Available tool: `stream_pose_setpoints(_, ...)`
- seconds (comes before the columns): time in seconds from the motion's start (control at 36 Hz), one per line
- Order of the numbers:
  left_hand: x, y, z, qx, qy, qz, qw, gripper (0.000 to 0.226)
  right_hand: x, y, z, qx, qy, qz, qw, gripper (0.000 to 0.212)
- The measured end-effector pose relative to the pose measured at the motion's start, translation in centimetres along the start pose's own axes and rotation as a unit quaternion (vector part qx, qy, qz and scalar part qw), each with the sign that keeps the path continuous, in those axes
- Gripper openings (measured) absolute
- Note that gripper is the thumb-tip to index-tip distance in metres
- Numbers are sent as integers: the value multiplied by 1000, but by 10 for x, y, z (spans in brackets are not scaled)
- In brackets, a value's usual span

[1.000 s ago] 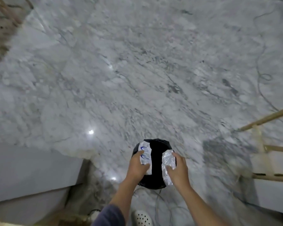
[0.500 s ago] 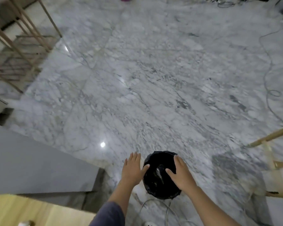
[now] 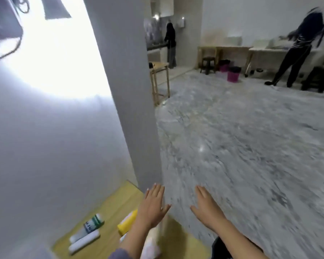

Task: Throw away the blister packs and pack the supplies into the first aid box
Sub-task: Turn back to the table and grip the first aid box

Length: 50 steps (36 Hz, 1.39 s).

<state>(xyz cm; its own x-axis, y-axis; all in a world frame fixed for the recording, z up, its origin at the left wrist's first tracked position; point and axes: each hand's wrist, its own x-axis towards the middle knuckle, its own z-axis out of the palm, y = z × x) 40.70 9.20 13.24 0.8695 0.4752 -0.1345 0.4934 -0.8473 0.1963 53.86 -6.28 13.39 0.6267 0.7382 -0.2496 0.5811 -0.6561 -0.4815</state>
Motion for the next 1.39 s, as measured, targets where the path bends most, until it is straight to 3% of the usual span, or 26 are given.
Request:
stream_pose_setpoints(0.19,-117,-102,-29,2,49,-110,993,67,-10,-129,56,-29,-8,-169,985,72)
stream_pose_setpoints(0.47,-290,-212,-16,-54,76,-257,962,70,-67,-272,156,-55,-66,-366,927,70)
stream_pose_setpoints(0.58,-334,-238,2,-5,122,-272,954,79,-87,-303,199,-80,-96,-412,903,79)
stream_pose_setpoints(0.67,-357,-253,13,10,90,-299,950,74,-96,-316,225,-131,-89,-451,878,85)
stream_pose_setpoints(0.81,-368,-269,42,-78,112,-280,950,79,-87,-315,267,-222,-18,-512,830,110)
stream_pose_setpoints(0.89,-363,-270,50,-94,112,-294,944,77,-80,-313,277,-234,-24,-509,828,127)
stream_pose_setpoints(1.03,-360,-274,60,-70,134,-287,946,76,-79,-316,281,-232,1,-504,832,103)
stream_pose_setpoints(1.14,-361,-278,64,-64,152,-276,947,79,-75,-312,280,-244,16,-521,818,65)
stream_pose_setpoints(1.39,-363,-276,59,-58,168,-272,946,80,-69,-286,272,-142,-5,-624,769,57)
